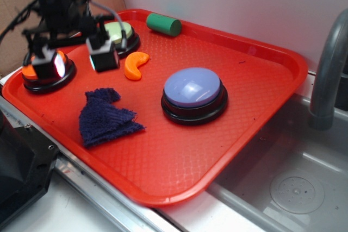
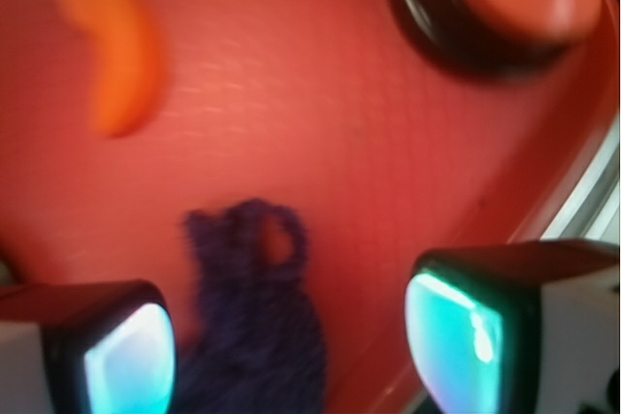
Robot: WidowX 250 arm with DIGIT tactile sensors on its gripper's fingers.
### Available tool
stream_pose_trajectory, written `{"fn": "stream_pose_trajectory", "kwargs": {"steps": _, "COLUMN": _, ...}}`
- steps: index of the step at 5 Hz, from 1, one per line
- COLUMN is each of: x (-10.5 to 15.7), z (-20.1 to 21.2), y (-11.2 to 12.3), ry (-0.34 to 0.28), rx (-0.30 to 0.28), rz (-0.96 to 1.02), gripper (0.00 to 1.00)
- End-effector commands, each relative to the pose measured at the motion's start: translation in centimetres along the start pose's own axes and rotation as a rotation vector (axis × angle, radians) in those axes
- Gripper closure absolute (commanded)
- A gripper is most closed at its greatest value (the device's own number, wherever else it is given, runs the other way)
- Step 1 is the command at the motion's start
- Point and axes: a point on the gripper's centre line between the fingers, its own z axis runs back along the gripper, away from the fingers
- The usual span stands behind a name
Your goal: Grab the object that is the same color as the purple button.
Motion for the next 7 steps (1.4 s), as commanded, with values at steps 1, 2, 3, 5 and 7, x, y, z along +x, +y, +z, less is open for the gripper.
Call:
{"fn": "stream_pose_trajectory", "kwargs": {"steps": 1, "x": -2.0, "z": -4.4, "y": -0.7, "ry": 0.025, "rx": -0.054, "rz": -0.079, "gripper": 0.0}}
{"fn": "stream_pose_trajectory", "kwargs": {"steps": 2, "x": -1.8, "z": -4.8, "y": -1.3, "ry": 0.017, "rx": -0.046, "rz": -0.163, "gripper": 0.96}}
{"fn": "stream_pose_trajectory", "kwargs": {"steps": 3, "x": -1.3, "z": -3.9, "y": -2.1, "ry": -0.008, "rx": -0.01, "rz": -0.343, "gripper": 1.0}}
{"fn": "stream_pose_trajectory", "kwargs": {"steps": 5, "x": -0.4, "z": 1.3, "y": -3.1, "ry": -0.061, "rx": 0.041, "rz": -0.822, "gripper": 1.0}}
{"fn": "stream_pose_trajectory", "kwargs": {"steps": 7, "x": 1.4, "z": 10.1, "y": -1.2, "ry": -0.122, "rx": 0.028, "rz": -0.983, "gripper": 1.0}}
